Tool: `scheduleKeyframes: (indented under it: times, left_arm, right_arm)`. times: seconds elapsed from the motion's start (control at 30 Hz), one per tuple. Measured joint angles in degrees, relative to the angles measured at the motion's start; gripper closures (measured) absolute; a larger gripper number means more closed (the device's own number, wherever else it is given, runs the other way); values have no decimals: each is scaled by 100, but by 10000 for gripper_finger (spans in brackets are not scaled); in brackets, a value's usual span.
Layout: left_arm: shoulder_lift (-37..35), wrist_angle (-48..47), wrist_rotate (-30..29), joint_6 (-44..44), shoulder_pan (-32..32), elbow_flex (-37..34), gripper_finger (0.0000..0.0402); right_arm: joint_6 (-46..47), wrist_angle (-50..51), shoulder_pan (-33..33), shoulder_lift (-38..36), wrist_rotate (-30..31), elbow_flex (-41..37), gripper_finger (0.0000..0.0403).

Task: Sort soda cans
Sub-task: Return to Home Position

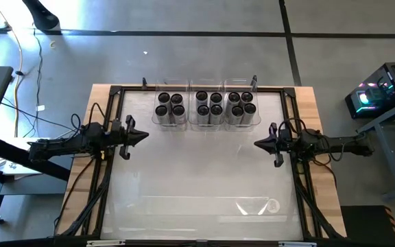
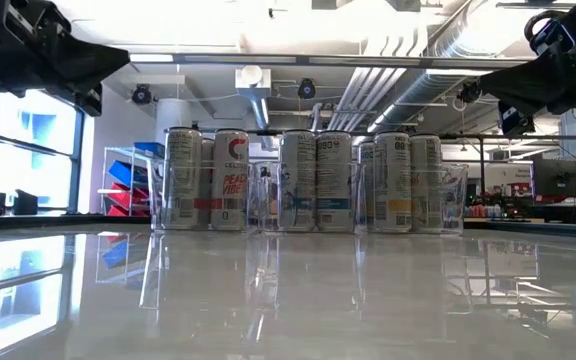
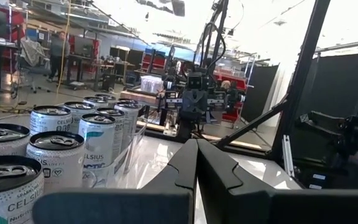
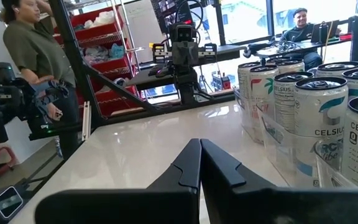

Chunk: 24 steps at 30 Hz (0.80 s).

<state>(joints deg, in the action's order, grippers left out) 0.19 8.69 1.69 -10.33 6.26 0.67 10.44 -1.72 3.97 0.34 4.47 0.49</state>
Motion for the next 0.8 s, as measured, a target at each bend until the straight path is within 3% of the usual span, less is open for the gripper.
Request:
scheduleKeyframes:
  times: [0.3, 0.8]
  left_arm:
    - [-1, 5, -1, 0, -78, 0, 401]
    - [-1, 9, 0, 0, -1023, 0, 401]
  right_arm:
    - [0, 0, 0, 0, 0, 0, 402]
    - [0, 0, 0, 0, 0, 0, 402]
